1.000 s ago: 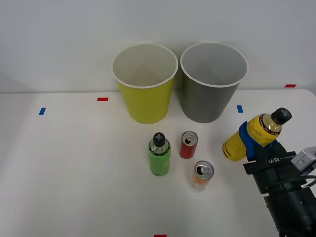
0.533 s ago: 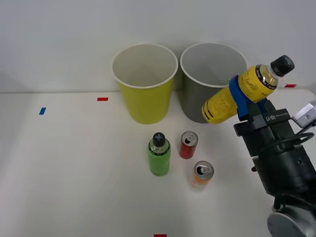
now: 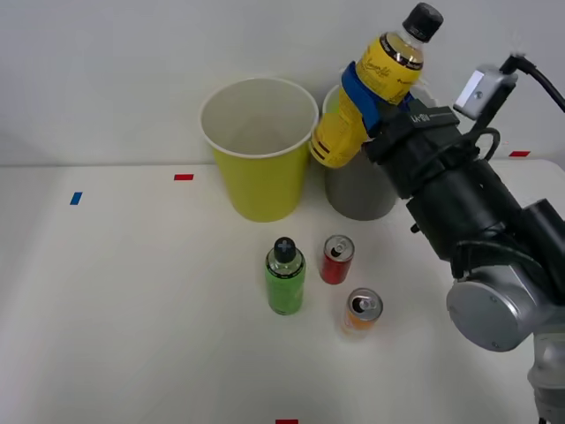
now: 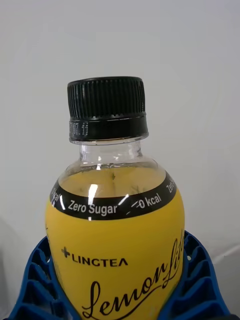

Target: Put cans in the gray bin, plastic bottles in the light green bin

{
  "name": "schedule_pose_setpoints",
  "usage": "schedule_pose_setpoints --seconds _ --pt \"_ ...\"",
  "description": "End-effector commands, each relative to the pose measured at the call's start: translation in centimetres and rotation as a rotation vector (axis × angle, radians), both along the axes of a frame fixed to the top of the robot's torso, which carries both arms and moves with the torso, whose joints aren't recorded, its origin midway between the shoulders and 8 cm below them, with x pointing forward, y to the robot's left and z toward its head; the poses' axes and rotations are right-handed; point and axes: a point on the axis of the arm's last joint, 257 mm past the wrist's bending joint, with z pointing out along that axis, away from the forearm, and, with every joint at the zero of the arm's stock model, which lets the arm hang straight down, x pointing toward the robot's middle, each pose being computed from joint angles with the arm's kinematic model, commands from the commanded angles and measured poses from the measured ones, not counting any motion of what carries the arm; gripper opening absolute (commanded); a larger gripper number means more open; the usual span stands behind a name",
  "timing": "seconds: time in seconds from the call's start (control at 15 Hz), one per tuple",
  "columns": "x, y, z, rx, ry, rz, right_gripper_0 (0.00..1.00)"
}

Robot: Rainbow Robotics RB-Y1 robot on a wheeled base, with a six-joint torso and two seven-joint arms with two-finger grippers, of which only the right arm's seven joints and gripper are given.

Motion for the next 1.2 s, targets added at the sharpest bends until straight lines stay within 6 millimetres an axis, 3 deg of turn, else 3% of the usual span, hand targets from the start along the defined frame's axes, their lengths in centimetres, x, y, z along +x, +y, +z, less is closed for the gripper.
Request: schedule_pose_setpoints --seconds 0.07,0.2,0.4,0.6,0.8,1.2 --pt "1.4 2.3 2.5 0.001 0.047 0.045 0.00" --pt "2.9 4.4 3.0 0.018 0.071 0.073 0.00" --pt "6.7 7.5 3.5 0.080 0.056 0.081 0.00" --pt "9.9 10.8 3.3 0.033 0.065 0.068 0.00" --pt "11.3 12.7 2.3 -0.060 0.058 0.054 0.00" --pt "12.0 13.2 1.3 -0.207 0.006 0.005 0.00"
